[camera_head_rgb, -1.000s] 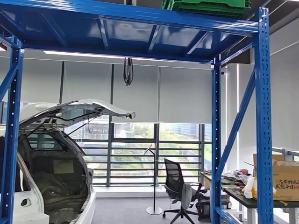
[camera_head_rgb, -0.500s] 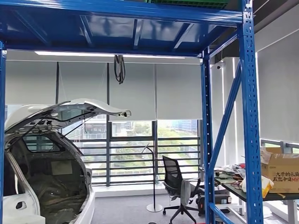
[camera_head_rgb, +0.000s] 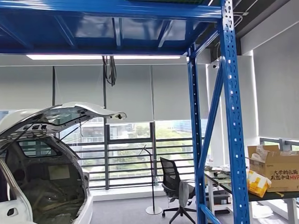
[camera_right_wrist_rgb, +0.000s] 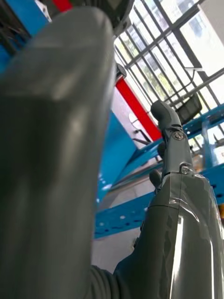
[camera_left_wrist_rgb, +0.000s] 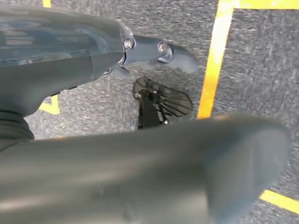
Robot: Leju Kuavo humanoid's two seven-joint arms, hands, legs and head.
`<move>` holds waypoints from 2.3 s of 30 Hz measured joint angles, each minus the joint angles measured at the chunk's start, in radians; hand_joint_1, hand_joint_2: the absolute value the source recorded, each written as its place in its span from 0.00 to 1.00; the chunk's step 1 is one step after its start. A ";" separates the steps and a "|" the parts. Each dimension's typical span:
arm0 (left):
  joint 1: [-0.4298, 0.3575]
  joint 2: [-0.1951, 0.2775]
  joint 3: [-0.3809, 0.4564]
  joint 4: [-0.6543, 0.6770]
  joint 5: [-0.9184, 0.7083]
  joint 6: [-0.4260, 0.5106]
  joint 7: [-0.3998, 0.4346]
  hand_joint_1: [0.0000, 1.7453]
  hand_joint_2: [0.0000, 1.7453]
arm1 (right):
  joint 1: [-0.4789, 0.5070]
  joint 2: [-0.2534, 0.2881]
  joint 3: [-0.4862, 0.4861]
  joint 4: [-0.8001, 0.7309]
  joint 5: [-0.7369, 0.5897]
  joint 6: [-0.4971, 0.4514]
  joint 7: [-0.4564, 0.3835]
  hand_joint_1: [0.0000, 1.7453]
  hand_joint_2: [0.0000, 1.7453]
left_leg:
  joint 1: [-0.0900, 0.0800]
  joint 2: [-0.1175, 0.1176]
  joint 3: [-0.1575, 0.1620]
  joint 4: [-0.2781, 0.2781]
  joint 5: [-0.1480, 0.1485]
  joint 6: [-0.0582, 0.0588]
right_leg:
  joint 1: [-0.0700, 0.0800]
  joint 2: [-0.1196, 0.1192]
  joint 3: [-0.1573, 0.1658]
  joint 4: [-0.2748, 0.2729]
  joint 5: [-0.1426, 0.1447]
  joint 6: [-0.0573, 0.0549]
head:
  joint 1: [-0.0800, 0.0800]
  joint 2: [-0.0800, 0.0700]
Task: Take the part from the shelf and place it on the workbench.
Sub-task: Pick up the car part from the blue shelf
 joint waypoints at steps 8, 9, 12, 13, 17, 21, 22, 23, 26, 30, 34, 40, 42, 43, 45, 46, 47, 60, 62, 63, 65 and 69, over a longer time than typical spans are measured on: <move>0.001 -0.002 0.002 0.001 -0.001 0.000 0.000 0.00 0.00 | -0.003 0.000 0.005 0.001 0.000 -0.001 0.000 0.00 0.00 | 0.002 0.003 -0.003 0.005 -0.005 -0.002 | 0.003 -0.001 -0.005 0.007 -0.006 -0.012 | 0.000 0.000; 0.001 -0.003 0.002 0.001 -0.001 -0.001 0.000 0.00 0.00 | -0.004 0.000 0.004 0.001 0.000 -0.001 -0.001 0.00 0.00 | 0.003 0.007 -0.008 0.015 -0.011 0.000 | 0.005 -0.001 -0.004 0.007 -0.008 -0.016 | 0.000 0.000; -0.003 -0.007 0.004 0.002 -0.004 -0.003 -0.001 0.00 0.00 | -0.006 -0.002 0.008 0.005 -0.001 -0.002 -0.003 0.00 0.00 | -0.036 0.024 -0.149 0.165 0.010 0.055 | 0.034 -0.007 0.025 0.005 -0.034 -0.041 | 0.000 0.000; -0.003 -0.007 0.006 0.002 -0.006 -0.003 -0.002 0.00 0.00 | -0.007 -0.003 0.011 0.007 -0.001 -0.003 -0.004 0.00 0.00 | -0.055 0.026 -0.193 0.189 0.042 0.079 | 0.046 -0.009 0.039 0.004 -0.046 -0.047 | 0.000 0.000; -0.004 -0.007 0.011 0.002 -0.013 -0.005 -0.004 0.00 0.00 | -0.004 -0.003 0.014 0.010 -0.002 -0.005 -0.005 0.00 0.00 | -0.081 0.025 -0.183 0.104 0.088 0.106 | 0.050 -0.006 0.053 -0.005 -0.057 -0.038 | 0.001 0.000; -0.005 -0.008 0.013 0.002 -0.016 -0.007 -0.008 0.00 0.00 | -0.006 -0.007 0.010 0.008 -0.002 -0.008 -0.007 0.00 0.00 | -0.074 0.023 -0.151 0.064 0.080 0.118 | 0.051 -0.013 0.014 0.078 -0.101 -0.025 | 0.001 0.000; -0.005 -0.008 0.014 0.002 -0.016 -0.008 -0.008 0.00 0.00 | -0.005 -0.007 0.010 0.009 -0.002 -0.008 -0.007 0.00 0.00 | -0.074 0.023 -0.145 0.063 0.077 0.121 | 0.053 -0.013 -0.020 0.139 -0.122 -0.024 | 0.000 0.000; -0.005 -0.008 0.015 0.002 -0.017 -0.009 -0.008 0.00 0.00 | -0.004 -0.007 0.011 0.009 -0.001 -0.008 -0.007 0.00 0.00 | -0.075 0.022 -0.141 0.063 0.074 0.123 | 0.053 -0.013 -0.055 0.197 -0.138 -0.023 | 0.000 0.000; -0.004 -0.010 0.018 0.002 -0.022 -0.010 -0.008 0.00 0.00 | -0.001 -0.008 0.012 0.010 0.000 -0.009 -0.007 0.00 0.00 | -0.079 0.020 -0.124 0.063 0.062 0.126 | 0.057 -0.013 -0.083 0.201 -0.089 -0.026 | 0.000 0.000; -0.006 -0.015 0.020 0.004 -0.026 -0.011 -0.010 0.00 0.00 | -0.011 -0.012 0.011 0.008 0.001 -0.011 -0.007 0.00 0.00 | -0.082 0.019 -0.107 0.062 0.046 0.121 | 0.071 -0.015 0.006 -0.008 0.011 -0.051 | 0.000 0.000; -0.006 -0.017 0.021 0.005 -0.032 -0.014 -0.013 0.00 0.00 | -0.016 -0.017 0.010 0.006 0.001 -0.012 -0.007 0.00 0.00 | -0.077 0.019 -0.107 0.064 0.034 0.105 | 0.071 -0.017 0.025 -0.041 0.008 -0.065 | 0.000 0.000; -0.002 -0.018 0.021 0.006 -0.034 -0.016 -0.013 0.00 0.00 | -0.009 -0.016 0.013 0.004 0.001 -0.012 -0.008 0.00 0.00 | -0.045 0.022 -0.251 0.305 -0.036 0.065 | 0.058 -0.025 0.058 -0.058 -0.006 -0.066 | 0.000 0.000; 0.000 -0.018 0.021 0.006 -0.034 -0.016 -0.013 0.00 0.00 | -0.004 -0.015 0.014 0.004 0.002 -0.012 -0.008 0.00 0.00 | -0.030 0.025 -0.231 0.227 0.034 0.049 | 0.051 -0.024 0.071 -0.056 -0.017 -0.054 | 0.000 0.000; 0.000 -0.019 0.021 0.007 -0.034 -0.016 -0.013 0.00 0.00 | -0.004 -0.015 0.014 0.004 0.002 -0.012 -0.008 0.00 0.00 | -0.024 0.027 -0.209 0.171 0.066 0.040 | 0.047 -0.023 0.076 -0.055 -0.024 -0.046 | 0.000 0.000; -0.002 -0.023 0.021 0.010 -0.034 -0.016 -0.013 0.00 0.00 | -0.005 -0.016 0.014 0.004 0.004 -0.014 -0.008 0.00 0.00 | -0.020 0.028 -0.178 0.093 0.093 0.035 | 0.047 -0.021 0.079 -0.049 -0.034 -0.030 | 0.000 0.000; -0.002 -0.025 0.021 0.012 -0.034 -0.016 -0.013 0.00 0.00 | -0.003 -0.017 0.014 0.004 0.005 -0.015 -0.009 0.00 0.00 | -0.023 0.028 -0.175 0.085 0.087 0.040 | 0.047 -0.020 0.079 -0.050 -0.036 -0.023 | -0.001 0.000; -0.002 -0.025 0.021 0.012 -0.035 -0.016 -0.013 0.00 0.00 | 0.000 -0.017 0.014 0.004 0.006 -0.016 -0.009 0.00 0.00 | -0.027 0.028 -0.173 0.081 0.084 0.050 | 0.046 -0.019 0.080 -0.051 -0.038 -0.017 | -0.001 0.000; -0.002 -0.022 0.026 0.013 -0.051 -0.015 -0.018 0.00 0.00 | 0.060 -0.016 0.017 -0.014 0.042 -0.036 -0.028 0.00 0.00 | -0.064 0.014 -0.091 0.075 0.020 0.106 | 0.090 -0.018 -0.020 0.020 0.024 -0.069 | -0.002 0.000; -0.003 -0.023 0.029 0.014 -0.052 -0.016 -0.019 0.00 0.00 | 0.066 -0.015 0.020 -0.020 0.051 -0.044 -0.031 0.00 0.00 | -0.063 0.013 -0.088 0.070 0.016 0.099 | 0.096 -0.018 -0.005 -0.013 0.022 -0.077 | -0.002 0.000; -0.003 -0.024 0.031 0.014 -0.053 -0.016 -0.019 0.00 0.00 | 0.072 -0.015 0.021 -0.025 0.059 -0.051 -0.034 0.00 0.00 | -0.063 0.013 -0.086 0.065 0.014 0.096 | 0.095 -0.017 0.000 -0.023 0.019 -0.079 | -0.002 0.000; -0.004 -0.024 0.035 0.014 -0.055 -0.016 -0.020 0.00 0.00 | 0.102 -0.007 0.018 -0.042 0.085 -0.073 -0.043 0.00 0.00 | -0.063 0.015 -0.084 0.073 0.002 0.089 | 0.089 -0.019 0.020 -0.046 0.018 -0.082 | -0.002 0.000; -0.003 -0.024 0.048 0.014 -0.059 -0.010 -0.023 0.00 0.00 | 0.199 0.027 0.011 -0.089 0.115 -0.103 -0.063 0.00 0.00 | -0.056 0.018 -0.197 0.267 -0.066 0.070 | 0.079 -0.026 0.057 -0.068 0.006 -0.084 | -0.002 0.000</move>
